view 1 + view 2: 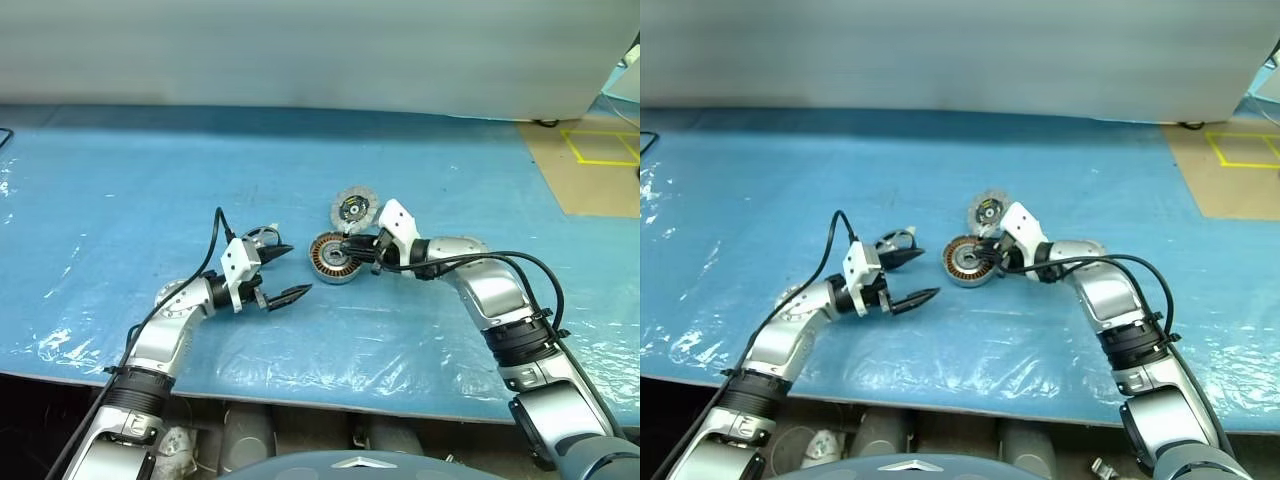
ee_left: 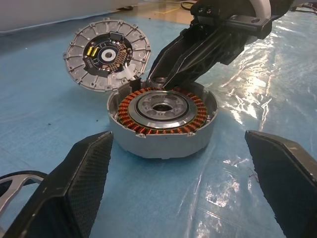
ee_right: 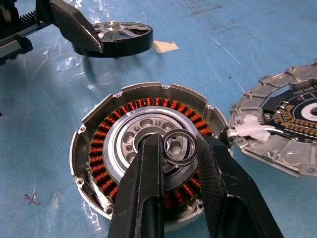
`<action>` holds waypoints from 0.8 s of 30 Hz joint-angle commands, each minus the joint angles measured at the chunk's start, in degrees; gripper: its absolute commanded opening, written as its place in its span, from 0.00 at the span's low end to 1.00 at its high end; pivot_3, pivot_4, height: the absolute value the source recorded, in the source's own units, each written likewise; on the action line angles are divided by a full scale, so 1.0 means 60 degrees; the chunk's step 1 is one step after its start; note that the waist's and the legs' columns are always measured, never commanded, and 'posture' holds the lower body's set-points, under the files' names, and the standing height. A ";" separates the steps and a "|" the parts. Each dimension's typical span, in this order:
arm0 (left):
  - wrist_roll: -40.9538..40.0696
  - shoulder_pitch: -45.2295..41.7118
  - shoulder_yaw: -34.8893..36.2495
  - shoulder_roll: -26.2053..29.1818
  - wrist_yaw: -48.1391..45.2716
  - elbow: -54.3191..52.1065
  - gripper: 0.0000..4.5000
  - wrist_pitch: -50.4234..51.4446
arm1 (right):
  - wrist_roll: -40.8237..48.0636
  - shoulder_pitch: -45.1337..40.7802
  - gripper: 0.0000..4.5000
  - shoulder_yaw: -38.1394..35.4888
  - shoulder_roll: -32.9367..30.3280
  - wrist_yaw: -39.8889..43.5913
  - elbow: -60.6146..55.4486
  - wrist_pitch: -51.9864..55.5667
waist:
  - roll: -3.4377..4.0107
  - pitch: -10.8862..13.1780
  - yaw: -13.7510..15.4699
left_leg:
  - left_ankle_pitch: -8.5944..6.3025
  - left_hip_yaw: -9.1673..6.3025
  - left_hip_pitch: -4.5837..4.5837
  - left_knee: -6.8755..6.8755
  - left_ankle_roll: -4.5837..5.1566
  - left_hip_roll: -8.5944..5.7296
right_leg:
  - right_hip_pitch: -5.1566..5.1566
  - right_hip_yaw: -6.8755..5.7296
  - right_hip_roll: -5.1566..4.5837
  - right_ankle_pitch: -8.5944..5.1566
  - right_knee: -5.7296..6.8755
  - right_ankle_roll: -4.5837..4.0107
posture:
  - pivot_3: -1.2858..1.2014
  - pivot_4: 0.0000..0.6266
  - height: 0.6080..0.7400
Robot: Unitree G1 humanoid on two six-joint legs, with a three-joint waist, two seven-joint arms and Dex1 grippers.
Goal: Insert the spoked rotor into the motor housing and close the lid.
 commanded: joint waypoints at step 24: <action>-0.0049 0.0191 0.0003 -0.0056 0.0251 -0.0638 1.00 -0.0007 | -0.0713 -0.0410 0.13 0.0510 0.0194 0.0129 0.0154 -0.0459 | 0.0000 0.0000 -0.0003 | 0.0000 0.0000 0.0004 0.0007 0.0000 0.0000 | 0.0002 0.0003 0.0000 0.0000 0.0010 -0.0001 | 0.52 0.24 1.00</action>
